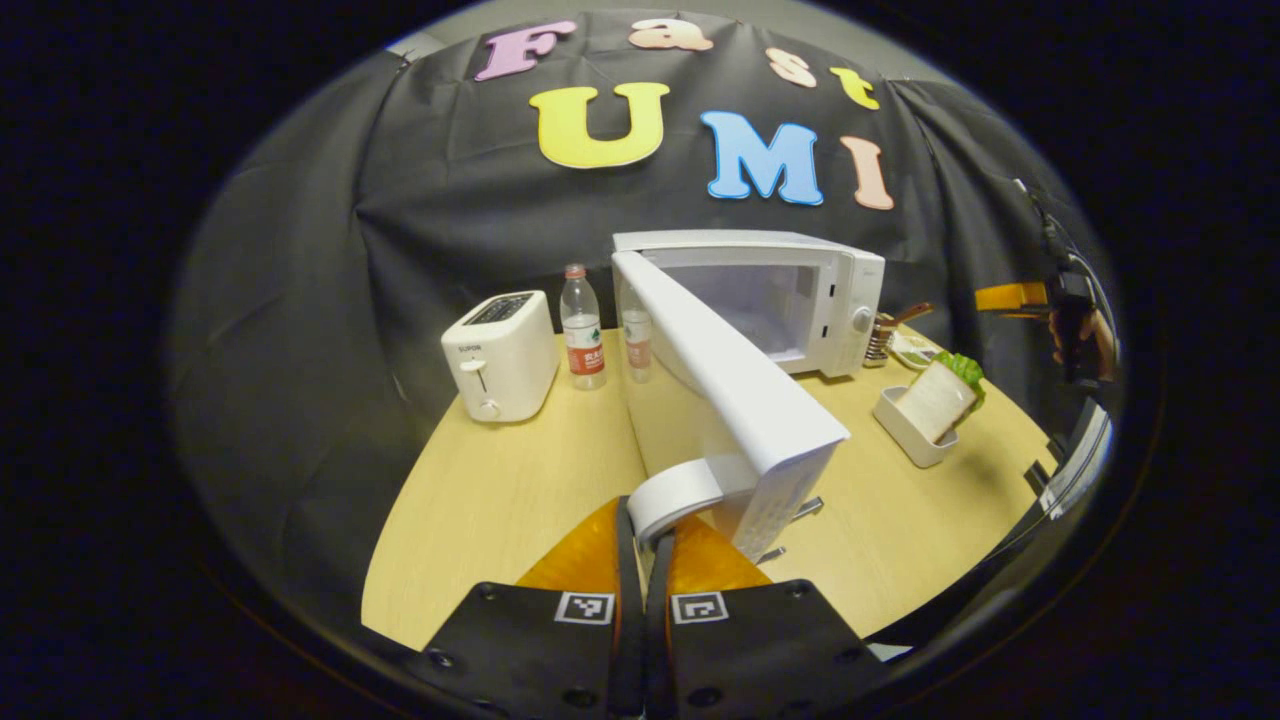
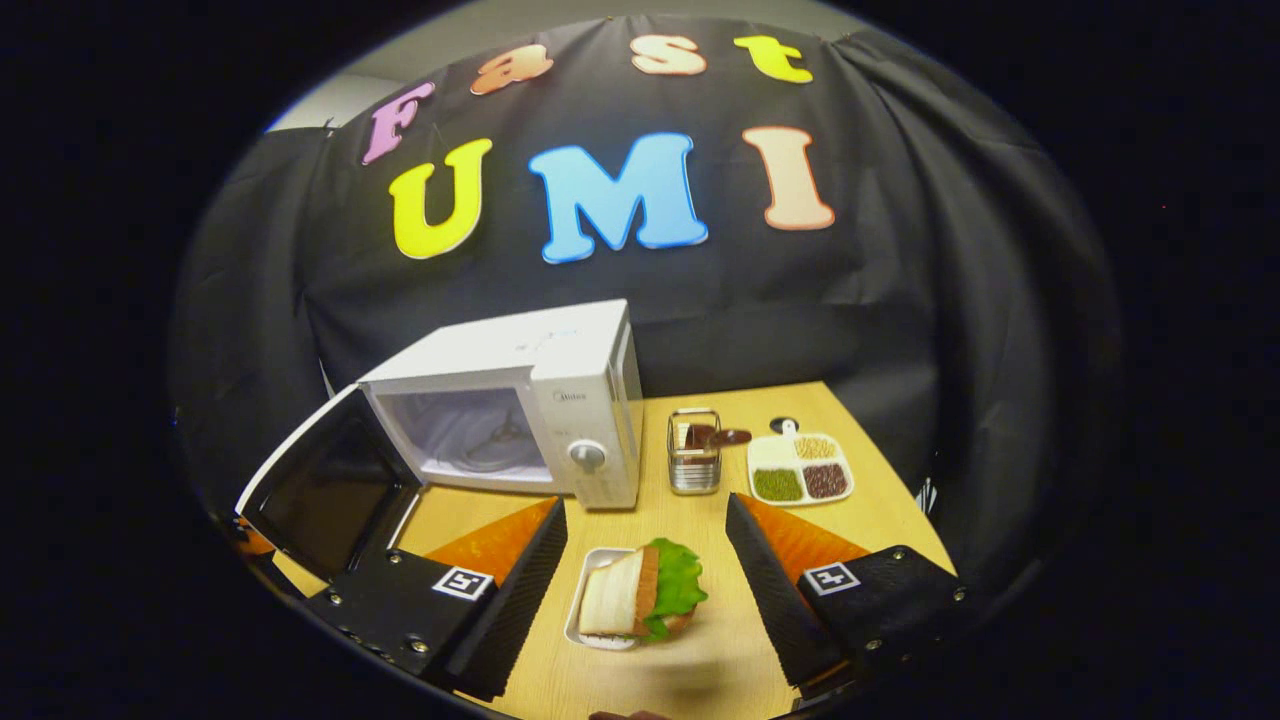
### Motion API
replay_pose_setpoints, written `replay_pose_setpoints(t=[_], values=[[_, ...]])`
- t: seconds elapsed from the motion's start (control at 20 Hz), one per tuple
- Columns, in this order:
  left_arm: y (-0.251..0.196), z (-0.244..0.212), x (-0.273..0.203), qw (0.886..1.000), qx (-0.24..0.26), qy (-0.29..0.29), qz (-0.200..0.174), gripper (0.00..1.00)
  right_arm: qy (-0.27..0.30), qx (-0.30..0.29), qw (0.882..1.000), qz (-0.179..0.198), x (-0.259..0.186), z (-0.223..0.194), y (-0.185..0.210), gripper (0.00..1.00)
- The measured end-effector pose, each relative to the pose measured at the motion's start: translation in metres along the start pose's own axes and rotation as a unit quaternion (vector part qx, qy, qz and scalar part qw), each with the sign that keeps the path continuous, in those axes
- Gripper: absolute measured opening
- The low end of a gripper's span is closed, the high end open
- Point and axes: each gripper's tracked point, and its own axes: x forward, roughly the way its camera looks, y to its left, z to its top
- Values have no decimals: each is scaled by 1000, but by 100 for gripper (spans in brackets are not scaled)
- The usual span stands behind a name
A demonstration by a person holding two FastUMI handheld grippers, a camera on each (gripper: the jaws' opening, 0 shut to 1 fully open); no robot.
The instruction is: Open the microwave oven with the left hand, put the food in, and close the microwave oven.
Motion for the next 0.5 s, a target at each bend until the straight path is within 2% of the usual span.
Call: replay_pose_setpoints(t=[0.2,0.25,0.45,0.5], values=[[14,-4,-1,1000,-6,-8,-19,9,82,84,993,-8,23,-51,-27,98],[17,-5,0,1000,-10,-8,-22,13,95,102,990,-1,24,-62,-29,98],[25,-9,-6,999,-16,-8,-29,18,135,134,980,50,29,-92,-20,97],[27,-10,-10,999,-15,-10,-29,23,144,143,977,59,30,-95,-17,98]])
